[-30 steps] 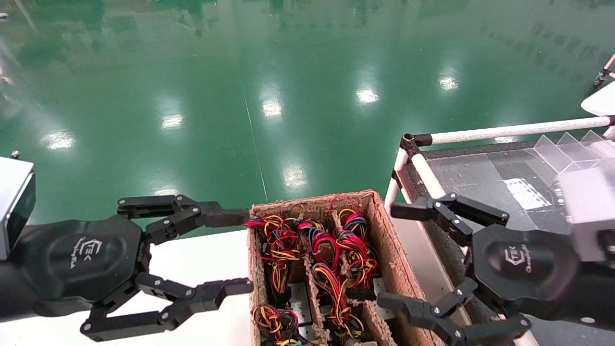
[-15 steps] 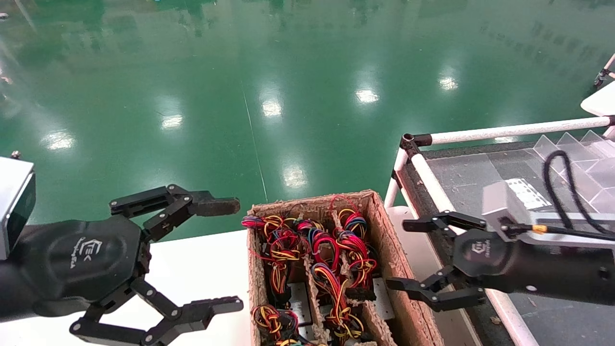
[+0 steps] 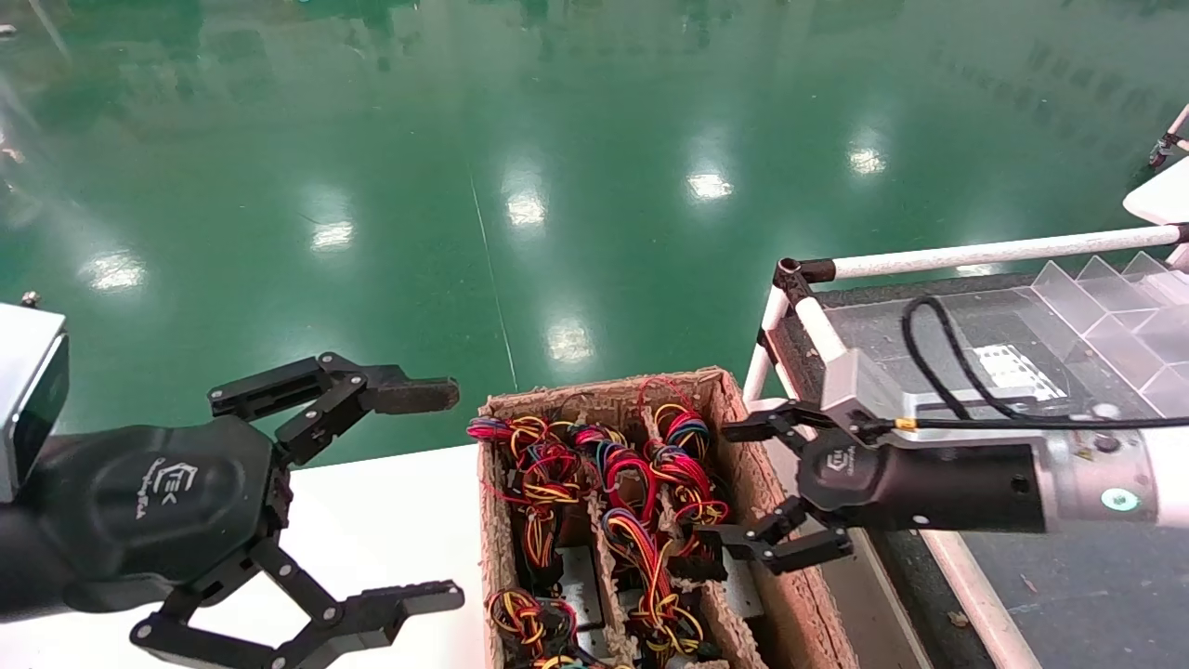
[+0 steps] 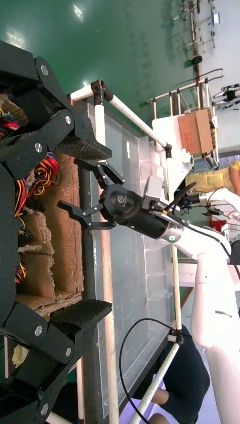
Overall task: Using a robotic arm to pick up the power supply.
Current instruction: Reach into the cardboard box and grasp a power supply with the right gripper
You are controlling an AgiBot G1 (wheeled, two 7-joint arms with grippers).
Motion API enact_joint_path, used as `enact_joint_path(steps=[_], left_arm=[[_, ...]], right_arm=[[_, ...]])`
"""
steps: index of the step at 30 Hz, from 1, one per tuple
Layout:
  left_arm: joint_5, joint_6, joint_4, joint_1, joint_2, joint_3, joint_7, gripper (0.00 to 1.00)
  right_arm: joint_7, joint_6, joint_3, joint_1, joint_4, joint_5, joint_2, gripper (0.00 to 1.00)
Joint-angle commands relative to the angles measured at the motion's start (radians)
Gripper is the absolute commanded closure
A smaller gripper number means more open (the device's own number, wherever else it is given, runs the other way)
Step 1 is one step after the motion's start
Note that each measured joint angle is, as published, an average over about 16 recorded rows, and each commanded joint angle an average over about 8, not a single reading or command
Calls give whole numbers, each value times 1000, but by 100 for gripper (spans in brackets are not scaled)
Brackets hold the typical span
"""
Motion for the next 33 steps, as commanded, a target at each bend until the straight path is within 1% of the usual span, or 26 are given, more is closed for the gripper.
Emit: enact_joint_path(steps=[1,8,14,23,33], left_arm=[[0,0,0,0,0,0,0,0],[0,0,0,0,0,0,0,0],[0,0,0,0,0,1,0,0],[-1,0,0,0,0,1,1,0],[-1,-1,0,0,-1,2,1,0]], right_arm=[[-29,-7,-11,23,-50,-16,-26,100],[-114,-16,-36,69,-189,-46,-78,100],[-172,-22,-44,95,-273,-49,-102,100],[-236,-16,-53,122,-365,-56,-126,100],[-287,-8,-60,141,-433,-62,-148,100]])
